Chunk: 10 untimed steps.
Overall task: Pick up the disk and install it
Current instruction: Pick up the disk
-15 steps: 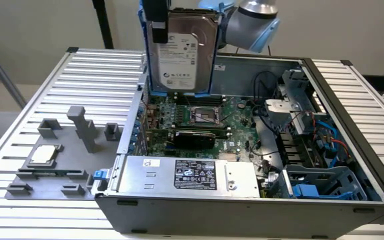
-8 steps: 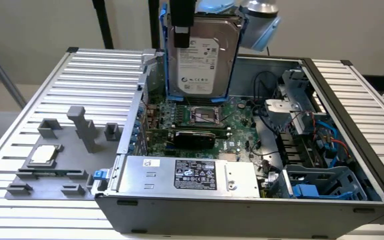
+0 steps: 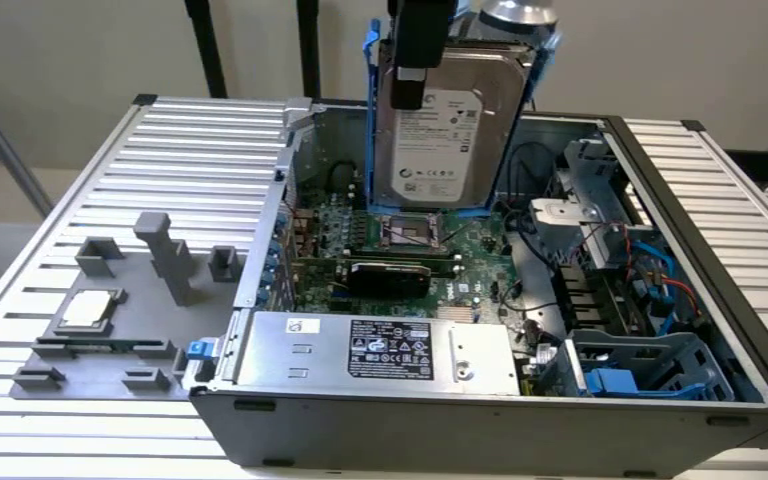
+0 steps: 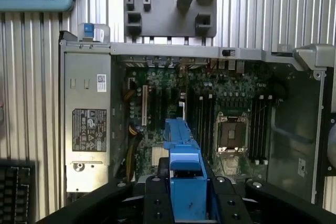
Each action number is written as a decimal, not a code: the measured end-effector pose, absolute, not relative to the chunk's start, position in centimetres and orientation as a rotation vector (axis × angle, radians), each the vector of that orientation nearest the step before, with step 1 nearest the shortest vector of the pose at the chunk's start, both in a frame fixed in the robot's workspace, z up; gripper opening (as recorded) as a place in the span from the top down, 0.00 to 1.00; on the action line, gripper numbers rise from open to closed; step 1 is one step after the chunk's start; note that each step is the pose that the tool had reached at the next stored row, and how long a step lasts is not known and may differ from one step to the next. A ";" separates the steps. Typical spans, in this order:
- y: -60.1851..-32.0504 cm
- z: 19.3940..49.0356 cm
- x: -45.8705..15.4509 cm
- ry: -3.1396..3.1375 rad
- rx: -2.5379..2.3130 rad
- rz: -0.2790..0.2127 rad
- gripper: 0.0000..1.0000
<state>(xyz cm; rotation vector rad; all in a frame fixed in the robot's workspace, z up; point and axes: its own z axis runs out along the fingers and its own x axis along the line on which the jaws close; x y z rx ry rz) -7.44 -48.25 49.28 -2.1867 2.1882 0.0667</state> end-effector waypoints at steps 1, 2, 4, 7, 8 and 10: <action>-48.5 49.3 -7.0 2.188 -2.187 0.067 1.00; -48.7 49.3 -6.6 2.188 -2.187 0.067 1.00; -49.1 49.2 -5.8 2.188 -2.187 0.067 1.00; -49.7 49.1 -4.7 2.188 -2.187 0.067 1.00; -49.9 49.1 -4.2 2.188 -2.187 0.067 1.00; -50.3 49.0 -3.4 2.188 -2.187 0.067 1.00</action>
